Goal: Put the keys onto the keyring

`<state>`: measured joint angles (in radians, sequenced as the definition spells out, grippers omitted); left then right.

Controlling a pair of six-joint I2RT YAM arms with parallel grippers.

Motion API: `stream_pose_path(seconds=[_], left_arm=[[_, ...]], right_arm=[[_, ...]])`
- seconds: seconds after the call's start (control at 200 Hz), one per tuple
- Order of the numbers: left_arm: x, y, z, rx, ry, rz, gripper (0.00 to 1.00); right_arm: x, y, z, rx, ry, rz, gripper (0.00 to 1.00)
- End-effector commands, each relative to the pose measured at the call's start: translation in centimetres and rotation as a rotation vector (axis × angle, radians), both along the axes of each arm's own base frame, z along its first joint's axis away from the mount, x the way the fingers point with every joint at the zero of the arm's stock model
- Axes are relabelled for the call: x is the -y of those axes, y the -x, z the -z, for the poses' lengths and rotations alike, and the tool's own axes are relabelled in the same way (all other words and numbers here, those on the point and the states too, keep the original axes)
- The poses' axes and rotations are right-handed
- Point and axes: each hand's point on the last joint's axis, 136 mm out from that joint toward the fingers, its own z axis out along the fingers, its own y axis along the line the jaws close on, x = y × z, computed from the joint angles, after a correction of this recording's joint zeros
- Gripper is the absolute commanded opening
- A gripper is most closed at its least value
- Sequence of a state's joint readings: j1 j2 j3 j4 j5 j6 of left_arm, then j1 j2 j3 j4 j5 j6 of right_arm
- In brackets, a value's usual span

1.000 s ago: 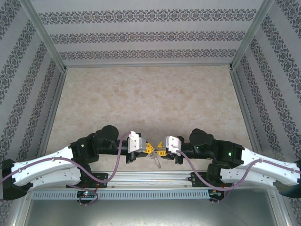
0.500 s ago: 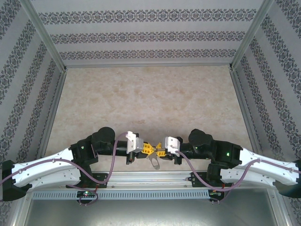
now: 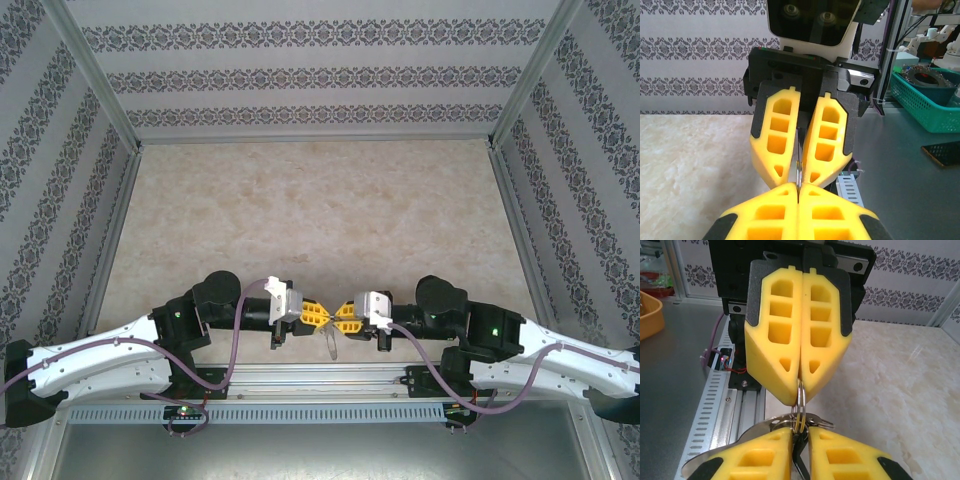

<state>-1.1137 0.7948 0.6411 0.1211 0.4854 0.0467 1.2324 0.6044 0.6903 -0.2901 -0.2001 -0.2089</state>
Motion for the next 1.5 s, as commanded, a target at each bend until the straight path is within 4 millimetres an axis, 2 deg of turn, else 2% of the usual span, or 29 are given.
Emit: stream_pose_path(seconds=[0.0,0.135,0.495,0.679,0.914,1.169,1.354,1.494], left_arm=[[0.2,0.0,-1.5,0.017,0.072,-0.004,0.0],[0.0,0.1,-1.6,0.023,0.069,-0.005,0.0],[-0.5,0.2,-1.9,0.043,0.052,-0.009,0.0],[-0.5,0.0,-2.1,0.048,0.051,-0.016,0.0],[-0.5,-0.1,-2.2,0.052,0.049,-0.024,0.0],[-0.4,-0.2,-2.2,0.055,0.049,-0.026,0.0],[-0.6,-0.3,-2.1,0.056,0.049,-0.032,0.0],[-0.8,-0.4,-2.1,0.055,0.052,-0.039,0.0]], right_arm=[[-0.4,0.2,-0.2,-0.016,-0.025,-0.015,0.16],[-0.1,0.1,-0.3,-0.01,-0.029,-0.006,0.19],[1.1,-0.3,-0.7,-0.004,-0.061,0.043,0.35],[0.5,-0.2,-0.1,-0.024,-0.048,0.029,0.43],[-0.1,-0.4,0.5,-0.035,-0.03,0.034,0.46],[-0.7,-0.5,1.2,-0.047,-0.015,0.035,0.45],[-0.5,-0.7,1.2,-0.036,-0.012,0.046,0.29],[0.0,-1.0,1.5,-0.039,0.0,0.075,0.24]])
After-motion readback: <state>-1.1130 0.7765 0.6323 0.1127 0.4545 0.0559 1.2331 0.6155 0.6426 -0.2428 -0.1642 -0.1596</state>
